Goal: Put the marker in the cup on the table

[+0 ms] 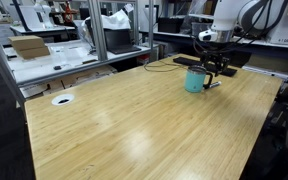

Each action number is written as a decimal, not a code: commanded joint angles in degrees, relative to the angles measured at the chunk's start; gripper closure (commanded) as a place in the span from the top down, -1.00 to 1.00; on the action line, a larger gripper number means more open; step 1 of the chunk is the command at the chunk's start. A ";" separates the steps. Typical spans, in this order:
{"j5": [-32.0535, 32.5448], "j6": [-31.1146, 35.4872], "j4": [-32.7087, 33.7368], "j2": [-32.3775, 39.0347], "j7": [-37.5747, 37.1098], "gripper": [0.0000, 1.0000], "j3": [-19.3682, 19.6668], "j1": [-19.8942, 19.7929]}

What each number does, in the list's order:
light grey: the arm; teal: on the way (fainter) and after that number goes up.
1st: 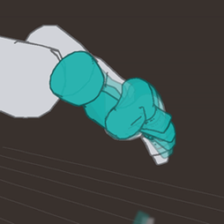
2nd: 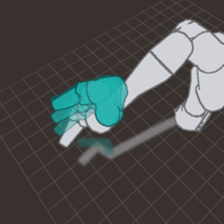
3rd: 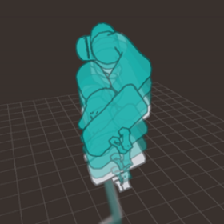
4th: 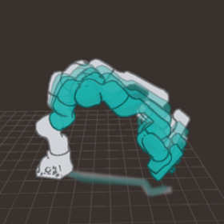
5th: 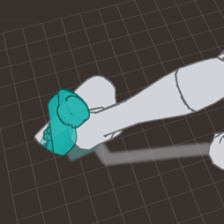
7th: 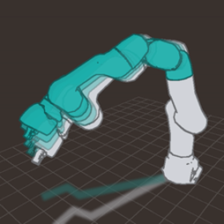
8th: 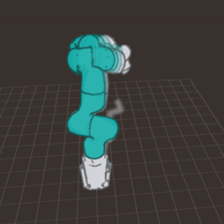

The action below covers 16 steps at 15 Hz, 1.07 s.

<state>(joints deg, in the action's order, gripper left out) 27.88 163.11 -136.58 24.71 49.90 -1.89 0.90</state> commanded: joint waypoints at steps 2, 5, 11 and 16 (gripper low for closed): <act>-0.19 -12.16 0.12 -5.36 -0.32 1.00 -0.59 2.26; -1.17 -20.21 0.94 -7.66 0.53 1.00 -1.86 2.63; -1.85 -25.18 1.32 -10.64 3.45 1.00 -3.83 2.26; -1.56 -25.44 0.87 -12.46 4.09 1.00 -3.86 2.34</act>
<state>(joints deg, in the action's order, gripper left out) 27.41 139.11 -135.16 14.20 52.08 -5.35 3.54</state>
